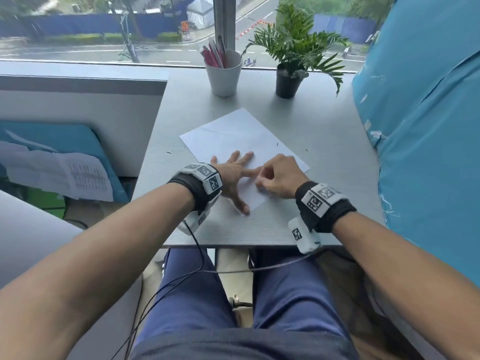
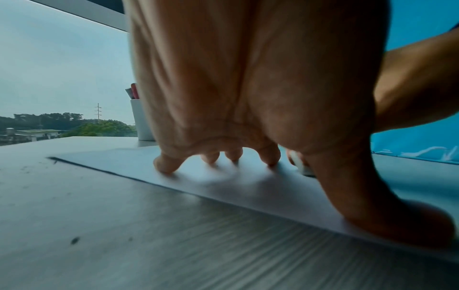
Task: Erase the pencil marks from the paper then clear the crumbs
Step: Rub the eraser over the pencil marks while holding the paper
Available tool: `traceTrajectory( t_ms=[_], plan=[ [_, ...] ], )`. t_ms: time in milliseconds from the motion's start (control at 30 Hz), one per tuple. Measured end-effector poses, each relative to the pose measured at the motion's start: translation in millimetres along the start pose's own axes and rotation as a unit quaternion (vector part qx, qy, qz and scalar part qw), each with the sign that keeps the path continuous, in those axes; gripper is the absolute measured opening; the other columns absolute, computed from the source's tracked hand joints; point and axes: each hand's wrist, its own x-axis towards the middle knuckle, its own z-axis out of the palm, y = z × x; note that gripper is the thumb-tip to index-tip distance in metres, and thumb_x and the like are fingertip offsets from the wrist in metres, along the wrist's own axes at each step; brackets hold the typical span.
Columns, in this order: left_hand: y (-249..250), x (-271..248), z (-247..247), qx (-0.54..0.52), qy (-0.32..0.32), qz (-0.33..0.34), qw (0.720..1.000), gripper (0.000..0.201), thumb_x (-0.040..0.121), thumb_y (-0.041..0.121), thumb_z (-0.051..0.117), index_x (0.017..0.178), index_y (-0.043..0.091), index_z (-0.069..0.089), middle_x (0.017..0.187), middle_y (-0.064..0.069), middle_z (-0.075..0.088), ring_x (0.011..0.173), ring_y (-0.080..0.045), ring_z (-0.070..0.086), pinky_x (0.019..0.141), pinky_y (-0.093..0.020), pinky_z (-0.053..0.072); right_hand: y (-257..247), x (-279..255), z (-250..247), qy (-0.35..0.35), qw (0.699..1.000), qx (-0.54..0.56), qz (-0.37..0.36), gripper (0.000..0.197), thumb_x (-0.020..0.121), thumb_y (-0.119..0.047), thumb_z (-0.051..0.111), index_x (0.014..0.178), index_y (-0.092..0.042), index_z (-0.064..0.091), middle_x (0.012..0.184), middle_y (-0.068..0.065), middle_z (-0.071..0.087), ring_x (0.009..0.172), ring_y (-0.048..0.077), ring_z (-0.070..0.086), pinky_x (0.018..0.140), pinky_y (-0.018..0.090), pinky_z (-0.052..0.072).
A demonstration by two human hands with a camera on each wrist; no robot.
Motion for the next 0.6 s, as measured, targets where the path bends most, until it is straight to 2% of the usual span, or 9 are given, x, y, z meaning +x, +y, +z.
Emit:
traceTrajectory(
  t_ms=[67, 167, 233, 300, 333, 433, 467, 567, 600],
  plan=[
    [0.5, 2.2, 0.7, 0.006, -0.006, -0.003, 1.000, 0.128, 0.058, 0.070, 0.082, 0.153, 0.052, -0.003, 0.161, 0.007, -0.030, 0.149, -0.023, -0.026, 0.111, -0.076, -0.004, -0.7, 0.5, 4.1, 0.013, 1.000, -0.002, 0.011, 0.016, 0.079, -0.026, 0.076, 0.078, -0.010, 0.077, 0.083, 0.002, 0.068, 0.076, 0.013, 0.059, 0.067, 0.022, 0.044],
    [-0.8, 2.3, 0.4, 0.002, -0.010, -0.003, 1.000, 0.132, 0.056, 0.072, 0.081, 0.151, 0.054, -0.008, 0.160, 0.008, -0.033, 0.148, -0.023, -0.028, 0.109, -0.077, -0.004, -11.9, -11.6, 10.8, -0.064, 0.997, -0.019, -0.035, 0.018, 0.080, -0.025, 0.074, 0.074, -0.009, 0.076, 0.082, 0.004, 0.070, 0.071, 0.016, 0.063, 0.066, 0.030, 0.054],
    [-0.8, 2.4, 1.4, -0.005, -0.011, -0.006, 1.000, 0.132, 0.057, 0.071, 0.081, 0.150, 0.055, -0.010, 0.160, 0.009, -0.033, 0.148, -0.023, -0.028, 0.108, -0.078, -0.004, -1.2, -1.6, -2.5, -0.032, 0.999, -0.006, 0.012, 0.016, 0.079, -0.024, 0.075, 0.076, -0.008, 0.077, 0.080, 0.004, 0.073, 0.075, 0.016, 0.066, 0.071, 0.029, 0.056],
    [0.2, 2.8, 0.9, -0.008, -0.012, -0.013, 1.000, 0.131, 0.058, 0.070, 0.081, 0.150, 0.055, -0.011, 0.160, 0.009, -0.033, 0.148, -0.023, -0.029, 0.107, -0.079, -0.004, 6.1, 4.1, -11.1, 0.018, 0.999, 0.003, 0.038, 0.017, 0.079, -0.023, 0.075, 0.078, -0.007, 0.077, 0.080, 0.004, 0.072, 0.076, 0.015, 0.064, 0.070, 0.026, 0.053],
    [0.8, 2.3, 0.3, -0.006, -0.012, -0.014, 1.000, 0.131, 0.058, 0.070, 0.081, 0.150, 0.054, -0.011, 0.160, 0.009, -0.033, 0.148, -0.024, -0.029, 0.107, -0.079, -0.003, 2.6, 0.4, -8.1, 0.003, 1.000, 0.003, 0.030, 0.016, 0.079, -0.022, 0.074, 0.077, -0.007, 0.077, 0.078, 0.004, 0.070, 0.073, 0.014, 0.062, 0.066, 0.024, 0.050],
    [2.3, 3.1, -0.2, 0.000, -0.014, -0.013, 1.000, 0.135, 0.056, 0.071, 0.082, 0.151, 0.054, -0.013, 0.160, 0.007, -0.033, 0.148, -0.025, -0.029, 0.106, -0.080, -0.001, -15.8, -22.7, 9.4, -0.106, 0.993, -0.020, -0.046, 0.020, 0.079, -0.019, 0.071, 0.060, -0.010, 0.069, 0.061, 0.001, 0.063, 0.055, 0.012, 0.053, 0.054, 0.021, 0.042],
    [2.1, 3.2, -1.2, 0.001, -0.015, -0.013, 1.000, 0.135, 0.057, 0.071, 0.082, 0.151, 0.054, -0.013, 0.160, 0.007, -0.033, 0.148, -0.025, -0.029, 0.106, -0.080, -0.001, -11.3, -18.0, 4.4, -0.092, 0.995, -0.020, -0.028, 0.021, 0.078, -0.020, 0.070, 0.058, -0.014, 0.065, 0.059, 0.000, 0.061, 0.055, 0.012, 0.052, 0.055, 0.023, 0.041],
    [2.9, 1.9, -1.6, -0.001, -0.019, -0.014, 1.000, 0.132, 0.060, 0.070, 0.081, 0.151, 0.053, -0.013, 0.160, 0.008, -0.033, 0.148, -0.025, -0.029, 0.106, -0.080, -0.001, 12.2, 3.5, -13.3, 0.020, 0.999, -0.009, 0.046, 0.017, 0.078, -0.026, 0.072, 0.063, -0.020, 0.066, 0.067, -0.002, 0.063, 0.066, 0.011, 0.055, 0.068, 0.019, 0.037],
    [2.9, 1.3, -0.8, 0.001, -0.021, -0.016, 1.000, 0.132, 0.060, 0.070, 0.081, 0.151, 0.053, -0.014, 0.160, 0.008, -0.033, 0.148, -0.025, -0.029, 0.106, -0.080, -0.001, 10.9, 0.3, -10.1, 0.007, 0.999, -0.010, 0.044, 0.019, 0.078, -0.027, 0.073, 0.062, -0.019, 0.064, 0.067, -0.003, 0.064, 0.067, 0.012, 0.056, 0.067, 0.019, 0.039]
  ],
)
